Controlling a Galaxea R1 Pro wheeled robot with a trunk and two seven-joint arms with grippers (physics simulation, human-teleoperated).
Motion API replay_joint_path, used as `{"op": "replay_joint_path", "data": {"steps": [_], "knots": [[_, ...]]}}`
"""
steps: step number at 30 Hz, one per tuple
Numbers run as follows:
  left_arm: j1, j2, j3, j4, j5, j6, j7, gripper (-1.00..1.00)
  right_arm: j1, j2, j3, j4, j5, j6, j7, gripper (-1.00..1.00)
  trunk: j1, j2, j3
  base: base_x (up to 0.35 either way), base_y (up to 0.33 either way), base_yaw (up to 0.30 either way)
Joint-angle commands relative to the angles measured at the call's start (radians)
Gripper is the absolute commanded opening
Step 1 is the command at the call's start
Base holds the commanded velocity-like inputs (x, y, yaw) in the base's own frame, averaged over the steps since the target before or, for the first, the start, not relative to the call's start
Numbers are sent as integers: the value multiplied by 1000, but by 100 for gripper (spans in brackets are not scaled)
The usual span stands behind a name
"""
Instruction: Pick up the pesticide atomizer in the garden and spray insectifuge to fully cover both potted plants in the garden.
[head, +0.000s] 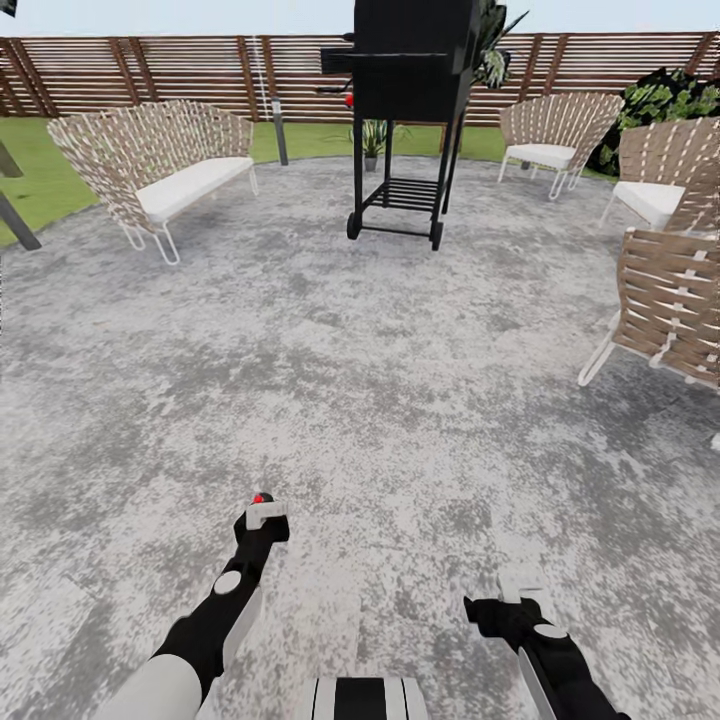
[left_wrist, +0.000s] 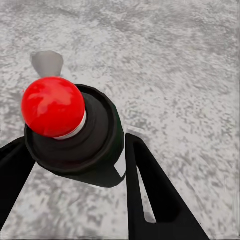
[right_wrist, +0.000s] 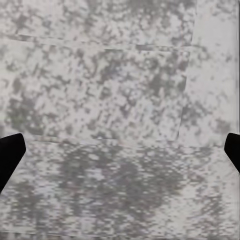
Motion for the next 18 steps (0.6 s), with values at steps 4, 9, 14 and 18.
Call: {"op": "replay_joint_path", "data": {"steps": [4, 9, 14, 18], "knots": [[-1, 2, -7, 0, 8, 44, 9, -100, 2, 0, -1, 0, -1, 6, -1, 100, -2, 1, 15, 0, 0, 0], [0, 9, -8, 1, 6, 58, 11, -100, 4, -2, -29, 0, -4, 6, -1, 100, -4, 2, 34, 0, 0, 0], [0, 24, -9, 0, 7, 111, 12, -100, 4, -2, -45, 0, -3, 6, -1, 100, -6, 3, 54, 0, 0, 0], [0, 25, -7, -19, 7, 227, 12, -100, 4, -2, -47, -1, -2, 6, -1, 100, -8, 4, 69, 0, 0, 0]]}}
